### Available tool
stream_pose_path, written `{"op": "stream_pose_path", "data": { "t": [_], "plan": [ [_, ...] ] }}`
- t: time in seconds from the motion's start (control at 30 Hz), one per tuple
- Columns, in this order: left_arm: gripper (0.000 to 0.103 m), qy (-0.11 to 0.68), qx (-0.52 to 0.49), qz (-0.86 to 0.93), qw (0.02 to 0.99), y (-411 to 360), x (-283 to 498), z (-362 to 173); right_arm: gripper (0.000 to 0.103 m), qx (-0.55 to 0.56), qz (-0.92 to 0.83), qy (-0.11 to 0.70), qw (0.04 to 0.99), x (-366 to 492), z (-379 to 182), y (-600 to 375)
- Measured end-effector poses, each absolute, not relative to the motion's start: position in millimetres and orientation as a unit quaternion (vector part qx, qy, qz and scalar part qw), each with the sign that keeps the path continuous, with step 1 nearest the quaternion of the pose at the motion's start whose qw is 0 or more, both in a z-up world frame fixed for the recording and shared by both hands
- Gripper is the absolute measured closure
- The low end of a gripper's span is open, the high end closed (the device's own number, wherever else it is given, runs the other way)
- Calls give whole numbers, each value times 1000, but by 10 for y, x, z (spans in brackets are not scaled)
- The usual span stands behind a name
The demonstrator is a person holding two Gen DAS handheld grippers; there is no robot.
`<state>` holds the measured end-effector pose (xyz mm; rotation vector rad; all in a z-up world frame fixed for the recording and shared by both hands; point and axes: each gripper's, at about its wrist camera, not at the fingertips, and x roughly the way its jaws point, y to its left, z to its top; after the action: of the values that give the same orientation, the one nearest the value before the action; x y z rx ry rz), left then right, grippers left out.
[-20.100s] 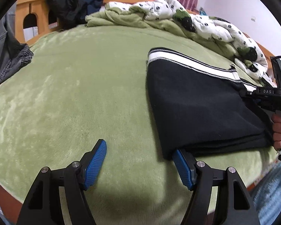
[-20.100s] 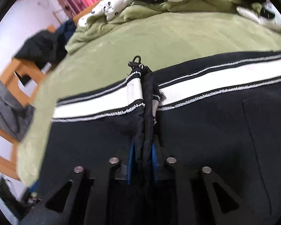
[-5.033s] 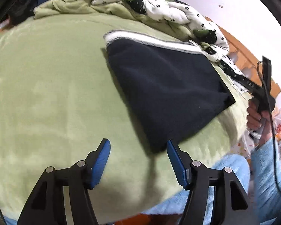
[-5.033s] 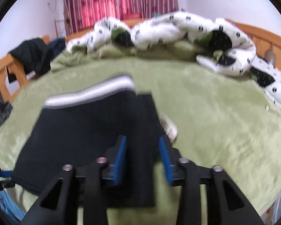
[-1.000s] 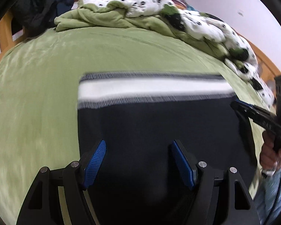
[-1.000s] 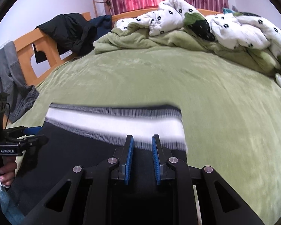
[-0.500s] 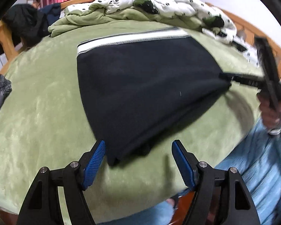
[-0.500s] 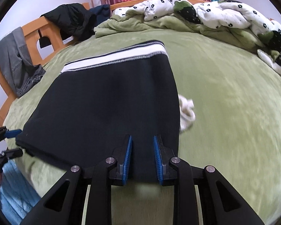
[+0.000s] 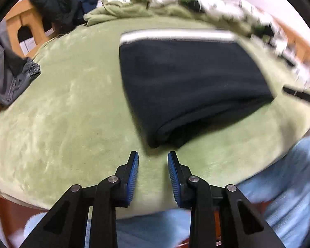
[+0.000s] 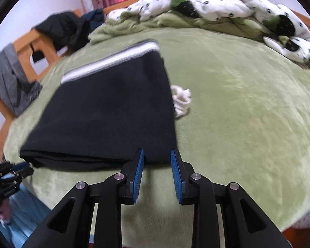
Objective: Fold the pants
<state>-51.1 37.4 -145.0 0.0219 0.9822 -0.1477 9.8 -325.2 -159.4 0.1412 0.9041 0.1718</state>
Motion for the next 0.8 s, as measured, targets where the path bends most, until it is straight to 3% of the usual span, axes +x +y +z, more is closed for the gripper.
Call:
{"op": "stream_pose_path", "data": {
  "t": [0.03,0.1,0.13,0.23,0.3,0.37,0.43,0.6,0.8],
  "plan": [
    [72,463,-9,-80,882,381,-548,-1333,71,79,81,425,898,21,-1490,-3297],
    [49,449,-30,-91,888,357,-577,-1133,59,86,78,410,905,-75,-1328,-3320],
    [45,435,-41,-96,894,302,-589,-995,51,89,76,402,908,-122,-1225,-3328],
    [39,402,-66,-107,907,195,-639,-656,45,91,63,381,918,-292,-914,-3285],
    [27,390,-79,-110,911,111,-667,-462,45,79,65,374,922,-393,-709,-3201],
    [24,376,-82,-105,917,12,-731,-274,43,64,65,368,925,-493,-512,-3101],
    [20,365,-69,-93,924,-72,-782,-151,28,54,60,358,930,-568,-348,-3035],
    [17,351,-45,-63,933,-223,-909,69,7,50,49,326,943,-830,-39,-2963],
    [17,356,-45,-54,932,-279,-1009,146,6,10,28,319,947,-1032,144,-2858]
  ]
}}
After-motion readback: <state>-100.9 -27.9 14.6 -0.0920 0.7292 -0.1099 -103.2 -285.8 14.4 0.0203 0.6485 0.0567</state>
